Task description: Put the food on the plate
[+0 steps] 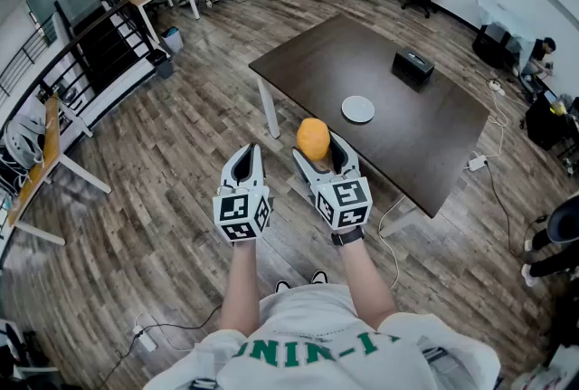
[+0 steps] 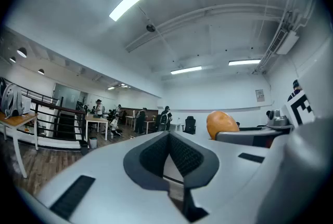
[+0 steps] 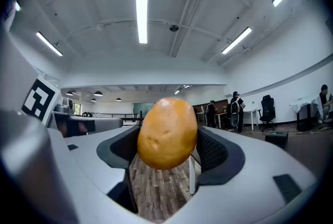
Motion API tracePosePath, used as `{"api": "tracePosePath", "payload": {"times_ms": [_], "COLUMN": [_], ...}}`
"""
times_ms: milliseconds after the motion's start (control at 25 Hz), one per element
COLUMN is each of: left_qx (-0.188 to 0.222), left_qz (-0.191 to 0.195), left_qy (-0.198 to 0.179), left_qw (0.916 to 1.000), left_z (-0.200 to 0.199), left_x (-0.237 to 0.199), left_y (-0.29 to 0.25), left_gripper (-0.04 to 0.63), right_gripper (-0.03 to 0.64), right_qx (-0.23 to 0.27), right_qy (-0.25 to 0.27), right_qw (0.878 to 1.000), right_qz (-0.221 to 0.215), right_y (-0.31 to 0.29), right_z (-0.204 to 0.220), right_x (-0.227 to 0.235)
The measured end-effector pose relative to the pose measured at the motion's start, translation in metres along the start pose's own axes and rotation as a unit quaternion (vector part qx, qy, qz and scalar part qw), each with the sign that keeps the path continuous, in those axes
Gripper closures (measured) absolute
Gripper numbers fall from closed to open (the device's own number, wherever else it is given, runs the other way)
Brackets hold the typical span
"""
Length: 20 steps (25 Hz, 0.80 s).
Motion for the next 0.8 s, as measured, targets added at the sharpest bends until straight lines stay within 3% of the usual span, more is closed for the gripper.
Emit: {"api": "tracePosePath", "payload": {"times_ms": [480, 800], "left_qx": [-0.016, -0.015], "left_qz": [0.003, 0.037], "left_qy": [0.002, -0.009], "left_qw": [0.9999, 0.9991], "left_z": [0.018, 0.008], "left_x": [0.031, 0.039], "left_y": [-0.033, -0.106], "left_gripper": [0.583, 0.583], "right_gripper": [0.268, 0.267], "right_qx": [0.003, 0.006], "right_qy": [-0.024, -0.040], "right_qw": [1.000, 0.999], "right_qz": [-0.015, -0.005], "right_y": [0.001, -0.040], "right_z": [0.022, 0.019], "right_x": [0.038, 0.083]}}
Point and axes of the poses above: the fingertips, and each gripper's own axes: y backward along the fingers, x to its right, z out of its underside, the point moved 3 cm from there along y, backward along the fingers, and after that the axes turned 15 degrees about -x, right-handed, at the moved point
